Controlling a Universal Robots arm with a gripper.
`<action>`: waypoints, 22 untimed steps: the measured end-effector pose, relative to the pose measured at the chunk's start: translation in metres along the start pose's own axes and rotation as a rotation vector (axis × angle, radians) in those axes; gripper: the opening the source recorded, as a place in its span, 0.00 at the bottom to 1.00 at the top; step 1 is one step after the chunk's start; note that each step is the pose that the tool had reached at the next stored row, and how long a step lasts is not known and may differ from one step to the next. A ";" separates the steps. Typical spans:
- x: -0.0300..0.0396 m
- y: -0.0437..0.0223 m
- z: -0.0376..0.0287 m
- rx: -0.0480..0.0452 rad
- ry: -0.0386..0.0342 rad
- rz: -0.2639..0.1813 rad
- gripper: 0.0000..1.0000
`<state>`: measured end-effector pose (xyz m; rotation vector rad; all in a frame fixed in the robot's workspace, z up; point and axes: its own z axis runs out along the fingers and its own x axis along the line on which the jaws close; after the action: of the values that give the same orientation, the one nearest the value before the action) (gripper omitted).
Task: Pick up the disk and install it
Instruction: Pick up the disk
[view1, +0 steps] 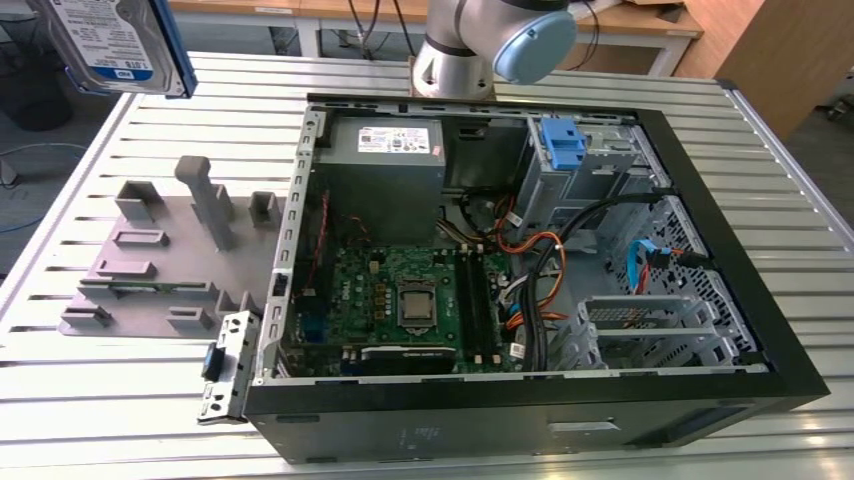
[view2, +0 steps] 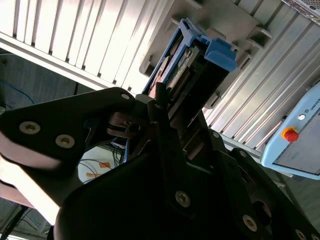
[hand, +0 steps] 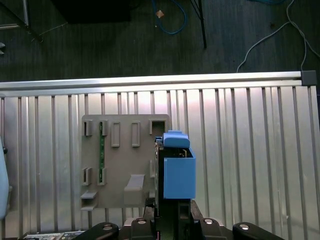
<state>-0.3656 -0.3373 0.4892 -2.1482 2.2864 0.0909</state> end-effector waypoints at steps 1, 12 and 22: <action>0.0000 0.0000 0.0000 0.0000 0.0000 0.000 0.35; -0.0003 -0.0045 -0.0001 0.0000 0.0000 0.000 0.35; -0.0004 -0.0067 -0.0003 0.0000 0.0001 0.000 0.35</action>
<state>-0.3588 -0.3374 0.4892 -2.1484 2.2863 0.0909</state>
